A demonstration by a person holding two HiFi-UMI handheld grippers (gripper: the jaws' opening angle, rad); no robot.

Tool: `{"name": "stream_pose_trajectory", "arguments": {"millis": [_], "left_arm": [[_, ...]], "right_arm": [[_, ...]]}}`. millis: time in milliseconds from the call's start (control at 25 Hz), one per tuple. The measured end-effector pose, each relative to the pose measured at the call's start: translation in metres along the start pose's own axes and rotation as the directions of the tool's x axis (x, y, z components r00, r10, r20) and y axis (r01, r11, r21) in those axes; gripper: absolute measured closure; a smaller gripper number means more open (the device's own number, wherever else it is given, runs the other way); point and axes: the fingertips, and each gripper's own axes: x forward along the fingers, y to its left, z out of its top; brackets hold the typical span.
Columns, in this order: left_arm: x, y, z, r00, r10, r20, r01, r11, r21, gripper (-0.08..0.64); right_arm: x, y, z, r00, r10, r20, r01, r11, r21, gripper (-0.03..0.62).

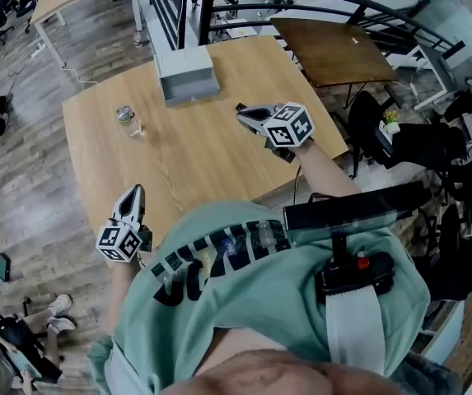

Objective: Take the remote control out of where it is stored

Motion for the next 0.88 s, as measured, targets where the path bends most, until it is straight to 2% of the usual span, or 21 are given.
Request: {"name": "stream_pose_trajectory", "arguments": {"millis": [160, 280, 520, 880], "left_arm": [[0.011, -0.029, 0.01, 1.0, 0.024, 0.018, -0.024, 0.999, 0.035, 0.575], [0.021, -0.053, 0.02, 0.996, 0.07, 0.048, -0.072, 0.996, 0.055, 0.575], [0.061, -0.113, 0.013, 0.985, 0.153, 0.086, -0.157, 0.987, 0.037, 0.575], [0.138, -0.204, -0.006, 0.985, 0.165, 0.05, -0.166, 0.986, 0.019, 0.575]], "right_arm": [[-0.017, -0.013, -0.005, 0.998, 0.038, 0.05, -0.038, 0.999, 0.008, 0.586], [-0.029, -0.032, -0.011, 0.994, 0.077, 0.078, -0.078, 0.997, 0.01, 0.586], [-0.074, -0.08, -0.032, 0.98, 0.147, 0.135, -0.148, 0.989, 0.001, 0.586], [-0.123, -0.126, -0.069, 0.955, 0.235, 0.182, -0.239, 0.971, 0.004, 0.588]]}}
